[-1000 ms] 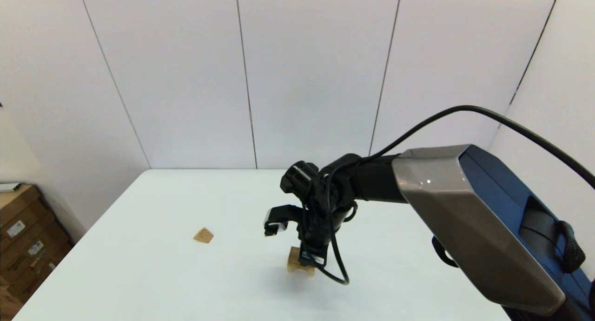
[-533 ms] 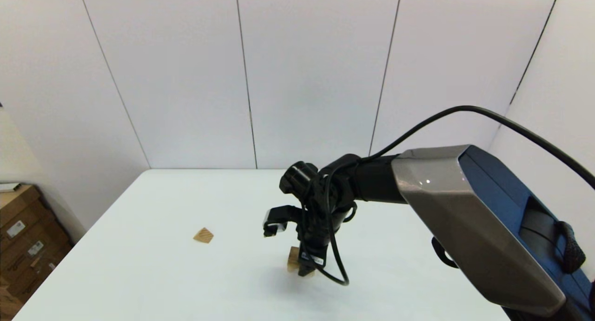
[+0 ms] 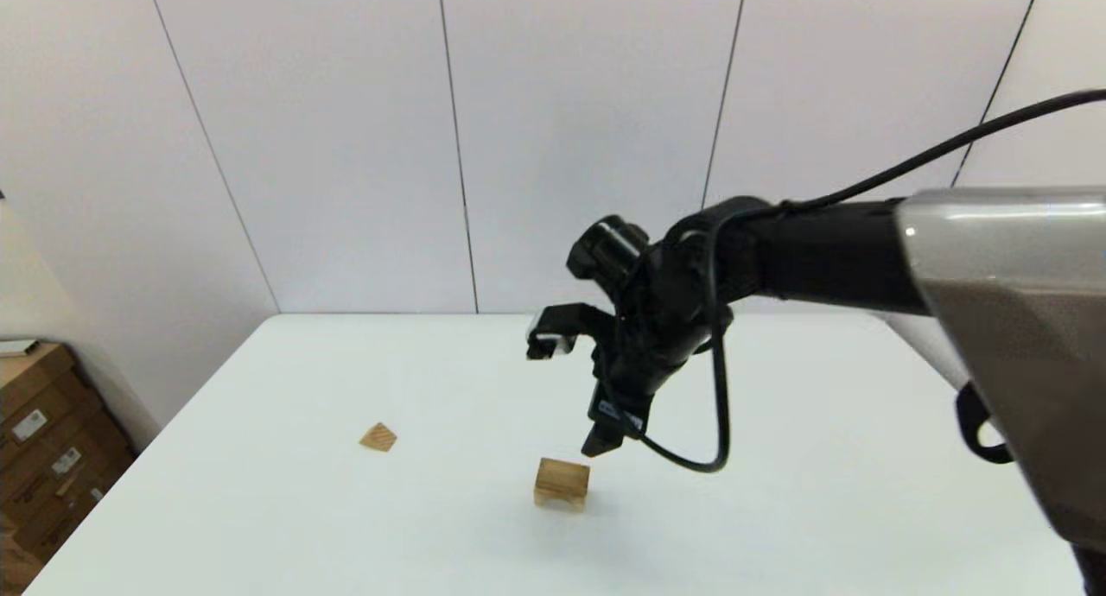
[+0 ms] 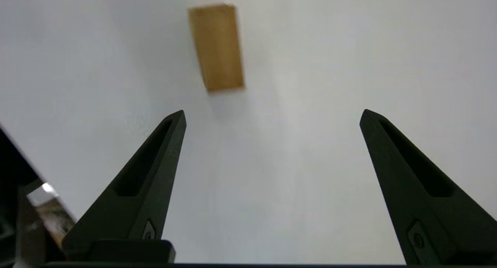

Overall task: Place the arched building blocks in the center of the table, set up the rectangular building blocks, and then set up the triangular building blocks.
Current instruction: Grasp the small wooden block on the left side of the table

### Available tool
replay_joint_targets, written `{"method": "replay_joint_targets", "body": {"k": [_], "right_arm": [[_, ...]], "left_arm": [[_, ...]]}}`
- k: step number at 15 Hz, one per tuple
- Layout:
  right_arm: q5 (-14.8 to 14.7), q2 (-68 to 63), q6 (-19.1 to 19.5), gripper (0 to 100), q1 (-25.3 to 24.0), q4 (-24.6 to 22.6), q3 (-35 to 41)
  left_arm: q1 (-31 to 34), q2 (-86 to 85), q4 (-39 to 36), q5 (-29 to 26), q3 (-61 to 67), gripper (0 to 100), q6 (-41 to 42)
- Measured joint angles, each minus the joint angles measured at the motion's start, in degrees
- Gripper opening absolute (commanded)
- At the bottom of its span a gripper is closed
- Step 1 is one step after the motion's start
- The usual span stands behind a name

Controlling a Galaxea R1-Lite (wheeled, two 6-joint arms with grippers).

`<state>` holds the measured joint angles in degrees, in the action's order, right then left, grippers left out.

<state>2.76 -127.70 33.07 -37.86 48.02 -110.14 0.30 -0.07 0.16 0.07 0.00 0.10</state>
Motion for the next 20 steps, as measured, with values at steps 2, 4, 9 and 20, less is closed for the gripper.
{"method": "replay_joint_targets", "body": {"k": [2,4,9,20], "right_arm": [[-0.6,6.9,-2.4,100,1.4,0.7,3.3],[-0.7,14.7,-4.3,100,2.8,0.8,8.3],[-0.9,34.4,-6.6,100,8.5,-0.1,26.8],[-0.4,77.0,-7.3,100,26.7,-14.1,67.5]], "left_arm": [[0.0,0.0,0.0,0.0,0.0,100,0.0],[0.0,0.0,0.0,0.0,0.0,100,0.0],[0.0,0.0,0.0,0.0,0.0,100,0.0],[0.0,0.0,0.0,0.0,0.0,100,0.0]]}}
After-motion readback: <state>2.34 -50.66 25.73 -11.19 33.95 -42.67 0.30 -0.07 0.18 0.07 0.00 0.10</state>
